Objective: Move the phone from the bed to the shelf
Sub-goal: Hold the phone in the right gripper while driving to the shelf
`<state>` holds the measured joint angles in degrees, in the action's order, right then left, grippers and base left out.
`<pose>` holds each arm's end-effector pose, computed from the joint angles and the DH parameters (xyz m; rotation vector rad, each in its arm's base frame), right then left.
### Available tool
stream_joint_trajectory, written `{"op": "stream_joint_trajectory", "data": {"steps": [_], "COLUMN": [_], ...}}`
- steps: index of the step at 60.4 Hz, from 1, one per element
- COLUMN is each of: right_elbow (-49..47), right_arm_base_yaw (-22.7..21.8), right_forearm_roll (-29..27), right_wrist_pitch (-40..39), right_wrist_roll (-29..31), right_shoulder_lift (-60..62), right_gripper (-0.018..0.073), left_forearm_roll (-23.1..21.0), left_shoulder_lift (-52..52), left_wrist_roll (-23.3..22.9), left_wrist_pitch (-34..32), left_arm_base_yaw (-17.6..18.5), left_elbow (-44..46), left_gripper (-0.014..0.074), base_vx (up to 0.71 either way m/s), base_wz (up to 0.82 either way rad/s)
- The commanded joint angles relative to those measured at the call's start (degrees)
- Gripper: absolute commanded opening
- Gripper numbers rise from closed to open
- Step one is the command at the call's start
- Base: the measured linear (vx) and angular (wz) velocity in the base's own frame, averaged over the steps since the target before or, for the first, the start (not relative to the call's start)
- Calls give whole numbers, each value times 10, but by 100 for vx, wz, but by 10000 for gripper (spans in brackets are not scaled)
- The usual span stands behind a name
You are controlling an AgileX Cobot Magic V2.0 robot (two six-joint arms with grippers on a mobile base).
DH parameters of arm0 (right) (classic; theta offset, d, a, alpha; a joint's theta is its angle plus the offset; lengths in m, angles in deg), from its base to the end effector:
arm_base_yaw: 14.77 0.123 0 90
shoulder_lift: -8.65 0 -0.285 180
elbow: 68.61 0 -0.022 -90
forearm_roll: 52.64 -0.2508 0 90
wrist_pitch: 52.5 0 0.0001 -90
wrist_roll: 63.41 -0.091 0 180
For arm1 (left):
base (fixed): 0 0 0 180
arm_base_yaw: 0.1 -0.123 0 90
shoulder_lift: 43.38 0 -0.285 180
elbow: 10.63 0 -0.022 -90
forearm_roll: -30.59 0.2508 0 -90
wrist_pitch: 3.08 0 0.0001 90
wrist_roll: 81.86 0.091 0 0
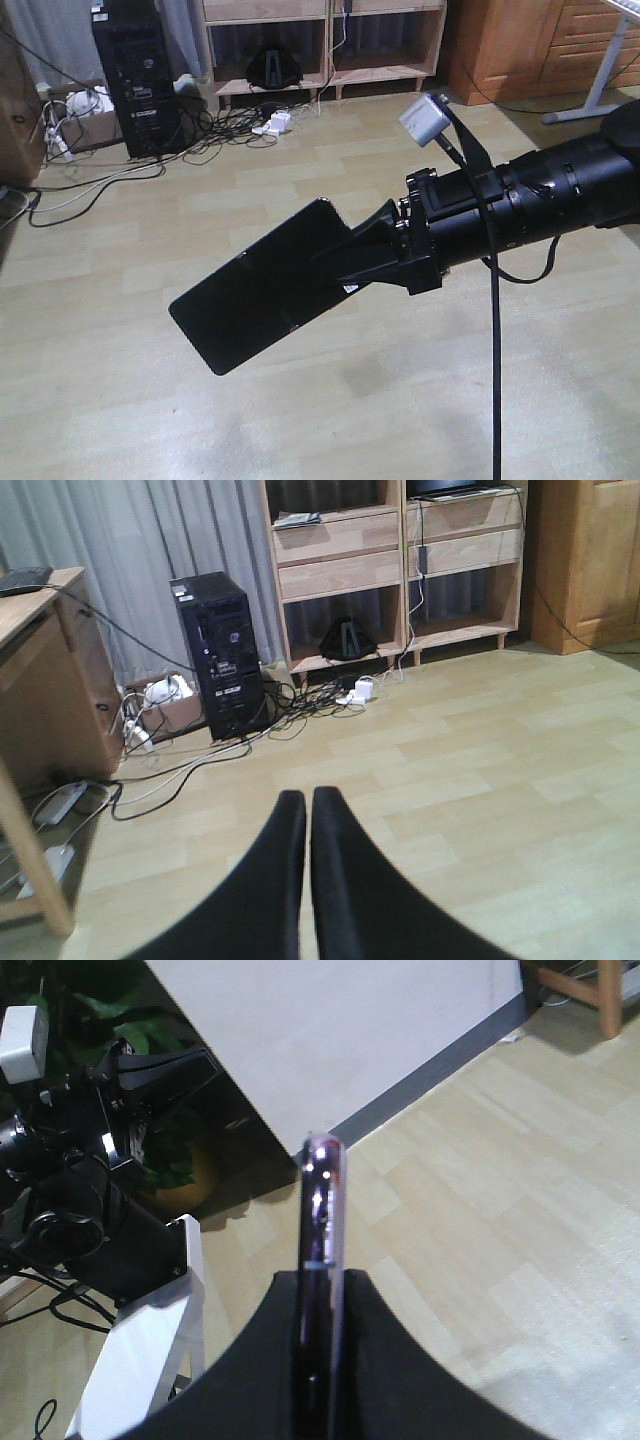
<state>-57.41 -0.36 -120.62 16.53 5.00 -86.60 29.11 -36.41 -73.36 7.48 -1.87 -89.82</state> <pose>0.2661 0.1497 0.3171 -1.1146 1.9947 1.2317 0.0562 0.0013 0.1856 0.0813 1.6873 0.1114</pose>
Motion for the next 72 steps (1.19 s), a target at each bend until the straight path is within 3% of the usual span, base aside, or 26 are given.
{"op": "stream_joint_trajectory", "data": {"steps": [1, 72], "right_elbow": [-14, -14], "right_arm_base_yaw": [0, 0], "right_forearm_roll": [-49, -49], "right_wrist_pitch": [47, 47], "right_wrist_roll": [8, 8], "right_shoulder_lift": [22, 22], "right_gripper": [-3, -3], "left_forearm_roll": [-5, -5], "left_shoulder_lift": [-6, -6], "left_wrist_roll": [-3, -3], "left_wrist_pitch": [-41, -41], "left_arm_base_yaw": [4, 4], "left_elbow": [13, 13], "left_gripper": [1, 1], "base_vx": [41, 40], "base_wz": [-6, -9]}}
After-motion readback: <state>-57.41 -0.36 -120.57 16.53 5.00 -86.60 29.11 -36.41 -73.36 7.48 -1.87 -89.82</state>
